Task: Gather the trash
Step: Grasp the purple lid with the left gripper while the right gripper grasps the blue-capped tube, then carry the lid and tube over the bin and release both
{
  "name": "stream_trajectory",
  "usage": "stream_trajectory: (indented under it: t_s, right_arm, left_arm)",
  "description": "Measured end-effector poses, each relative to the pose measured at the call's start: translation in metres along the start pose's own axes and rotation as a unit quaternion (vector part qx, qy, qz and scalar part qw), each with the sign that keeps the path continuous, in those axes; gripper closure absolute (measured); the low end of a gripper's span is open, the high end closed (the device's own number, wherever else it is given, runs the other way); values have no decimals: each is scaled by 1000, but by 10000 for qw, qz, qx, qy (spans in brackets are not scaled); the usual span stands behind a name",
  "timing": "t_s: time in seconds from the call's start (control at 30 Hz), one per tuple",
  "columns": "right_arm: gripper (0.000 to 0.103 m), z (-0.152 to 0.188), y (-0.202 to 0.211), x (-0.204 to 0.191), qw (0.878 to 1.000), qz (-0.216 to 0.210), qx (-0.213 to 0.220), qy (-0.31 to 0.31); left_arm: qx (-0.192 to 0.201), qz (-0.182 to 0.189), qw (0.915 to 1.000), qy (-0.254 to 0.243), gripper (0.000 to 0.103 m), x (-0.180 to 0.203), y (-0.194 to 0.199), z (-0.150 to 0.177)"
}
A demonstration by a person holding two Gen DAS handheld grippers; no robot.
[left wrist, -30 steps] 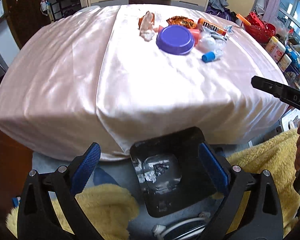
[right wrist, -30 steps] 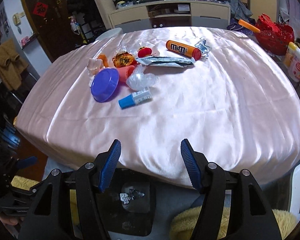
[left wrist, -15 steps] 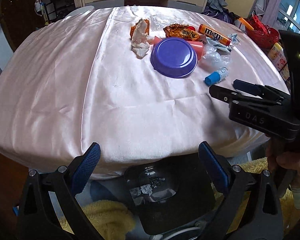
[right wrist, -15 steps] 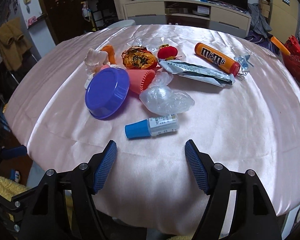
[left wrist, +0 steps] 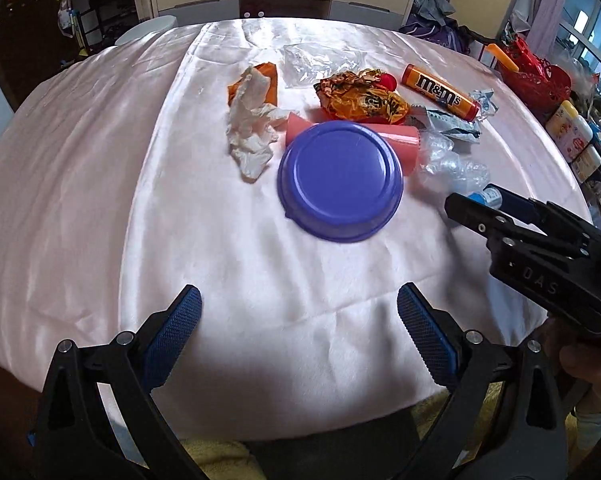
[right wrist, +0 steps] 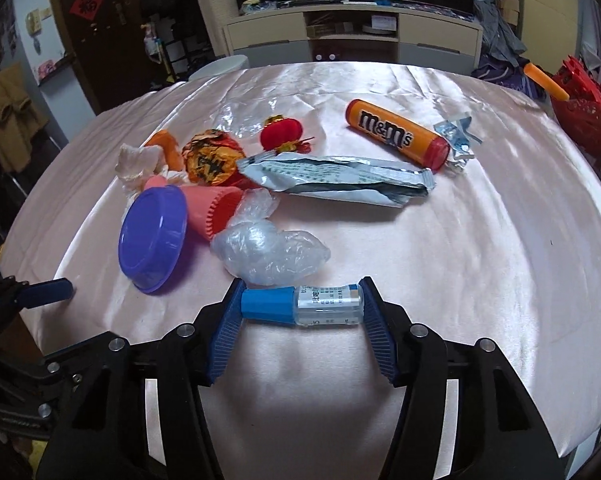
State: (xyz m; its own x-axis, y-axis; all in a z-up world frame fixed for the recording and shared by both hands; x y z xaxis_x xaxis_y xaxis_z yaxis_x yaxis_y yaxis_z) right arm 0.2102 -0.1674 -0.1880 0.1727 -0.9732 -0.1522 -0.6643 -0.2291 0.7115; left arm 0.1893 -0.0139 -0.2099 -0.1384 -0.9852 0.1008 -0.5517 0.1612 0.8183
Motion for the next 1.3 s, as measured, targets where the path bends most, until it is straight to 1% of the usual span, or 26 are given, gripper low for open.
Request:
stream_trajectory:
  t_s: [0.07,0.17,0.3,0.4,0.47,0.57,0.7,0.83,0.97,1.07,1.13,1.3]
  right_arm:
    - [44,-1,1,10,9999,-15,-34,-151]
    - [44,0,4,20,9995,17,-67,-312]
    - [44,2,8,22,9994,18,-79,-337]
    - [44,2,11,21,9994,-13,-71,-324]
    - [44,2,11,21,9995,-18,-80,-308]
    - [44,3,13,21,9994,-45,-97,-329]
    - [44,5,24,21,9994,-72,-53,-338]
    - [44,10,33,22,9992,-113,-55,-369]
    - [44,22,40,21,9990,-155,-140,-405]
    - [44,30,50,15,9990,-195,-154,-364]
    - [44,36,60,10,9989,-222,-137,-380]
    - [44,48,89,-5,9989,-314,-6,-355]
  left_arm:
    - [18,117,9999,45,10,6,-10,-8]
    - [132,120,9998,19,10,11,-20,-22]
    - [202,202,9996,30,10,15,-31,-37]
    - [244,169,9996,-35,18,18,-35,-44]
    - [270,112,9995,-73,28,19,-36,-49]
    - [228,151,9996,-98,28,20,-37,-50]
    - [193,120,9996,-154,29,23,-29,-41]
    - [226,58,9996,-152,29,22,-12,-27]
    - [381,105,9992,41,29,15,16,-9]
    - [534,332,9977,240,29,8,42,5]
    - [549,427,9970,331,29,3,56,16]
    - [632,327,9969,337,29,-5,90,40]
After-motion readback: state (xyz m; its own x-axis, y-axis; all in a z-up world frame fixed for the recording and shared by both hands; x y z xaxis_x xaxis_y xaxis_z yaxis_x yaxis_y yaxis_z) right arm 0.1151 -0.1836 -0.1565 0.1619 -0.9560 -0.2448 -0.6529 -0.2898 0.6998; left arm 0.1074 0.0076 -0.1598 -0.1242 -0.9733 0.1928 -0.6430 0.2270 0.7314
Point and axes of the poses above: each gripper's, at about its wrist camera, not at the fingertips, and y roughly against the way its jaws point, x to its right, z to its underside, the point moved 6 cm from there along -y, roughly the way its jaws point, and after that the axes turned 7 degrees about x, right-handed, at the moved point
